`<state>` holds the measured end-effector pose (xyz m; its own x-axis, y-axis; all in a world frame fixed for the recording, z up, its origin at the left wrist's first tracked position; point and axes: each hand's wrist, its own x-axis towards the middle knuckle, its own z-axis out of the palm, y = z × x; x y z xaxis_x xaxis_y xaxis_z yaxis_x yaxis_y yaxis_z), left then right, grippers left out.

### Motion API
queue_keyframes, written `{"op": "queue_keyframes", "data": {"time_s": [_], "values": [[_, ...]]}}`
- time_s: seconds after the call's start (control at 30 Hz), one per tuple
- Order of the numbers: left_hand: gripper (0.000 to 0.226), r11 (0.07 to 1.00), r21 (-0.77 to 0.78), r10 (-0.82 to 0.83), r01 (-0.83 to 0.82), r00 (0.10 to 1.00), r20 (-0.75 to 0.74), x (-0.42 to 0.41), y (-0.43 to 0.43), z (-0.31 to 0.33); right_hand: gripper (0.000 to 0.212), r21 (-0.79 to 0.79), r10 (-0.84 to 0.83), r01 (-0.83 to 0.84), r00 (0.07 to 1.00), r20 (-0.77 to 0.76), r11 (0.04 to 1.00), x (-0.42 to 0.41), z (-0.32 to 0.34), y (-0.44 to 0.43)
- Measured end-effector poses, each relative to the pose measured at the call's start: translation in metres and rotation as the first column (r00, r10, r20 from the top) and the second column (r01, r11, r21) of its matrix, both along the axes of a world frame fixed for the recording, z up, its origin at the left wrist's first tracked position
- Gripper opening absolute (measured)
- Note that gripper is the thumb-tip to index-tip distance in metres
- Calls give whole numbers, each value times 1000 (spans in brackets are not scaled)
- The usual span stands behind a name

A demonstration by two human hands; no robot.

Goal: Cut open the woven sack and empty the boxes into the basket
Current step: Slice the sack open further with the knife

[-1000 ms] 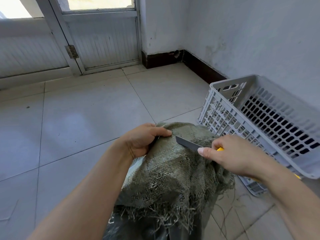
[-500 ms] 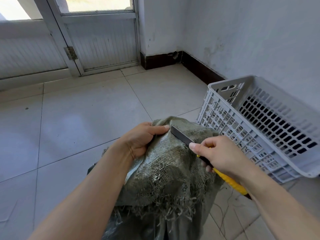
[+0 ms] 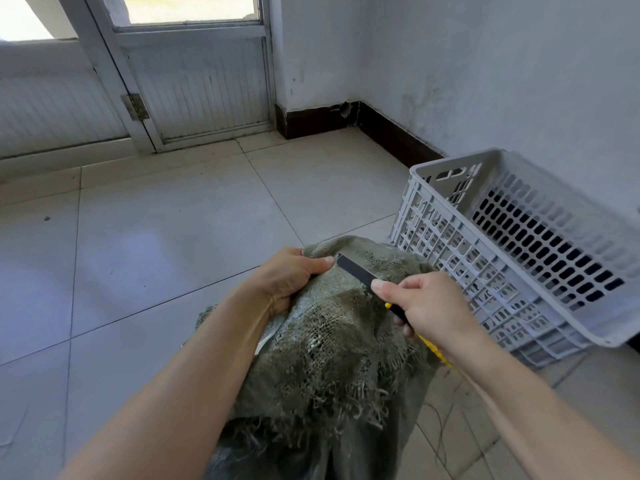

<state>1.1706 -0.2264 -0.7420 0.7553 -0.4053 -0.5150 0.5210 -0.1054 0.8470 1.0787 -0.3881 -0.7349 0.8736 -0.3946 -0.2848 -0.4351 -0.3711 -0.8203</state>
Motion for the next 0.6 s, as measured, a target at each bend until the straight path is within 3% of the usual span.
{"op": "queue_keyframes", "data": {"time_s": [0.13,0.2,0.3,0.33,0.4,0.6], "values": [[12,997,9,71,-71,997,23,5,0,1,36,282,-65,75,997,-45,956,-1,6,3],[7,997,3,74,-74,997,-1,-5,-6,-2,35,347,-108,132,990,-86,928,2,7,3],[2,959,154,-240,237,971,0,-42,-31,-26,31,539,-354,360,927,-119,761,20,15,-18],[6,934,210,-292,290,956,-22,-53,-36,-30,30,544,-408,397,907,-107,739,25,21,-26],[19,949,226,-212,220,976,-57,-50,-36,-37,31,454,-390,395,914,-110,799,24,24,-39],[14,987,26,-154,157,985,-77,-13,-7,-16,41,295,-98,145,981,-168,944,13,21,-28]]}}
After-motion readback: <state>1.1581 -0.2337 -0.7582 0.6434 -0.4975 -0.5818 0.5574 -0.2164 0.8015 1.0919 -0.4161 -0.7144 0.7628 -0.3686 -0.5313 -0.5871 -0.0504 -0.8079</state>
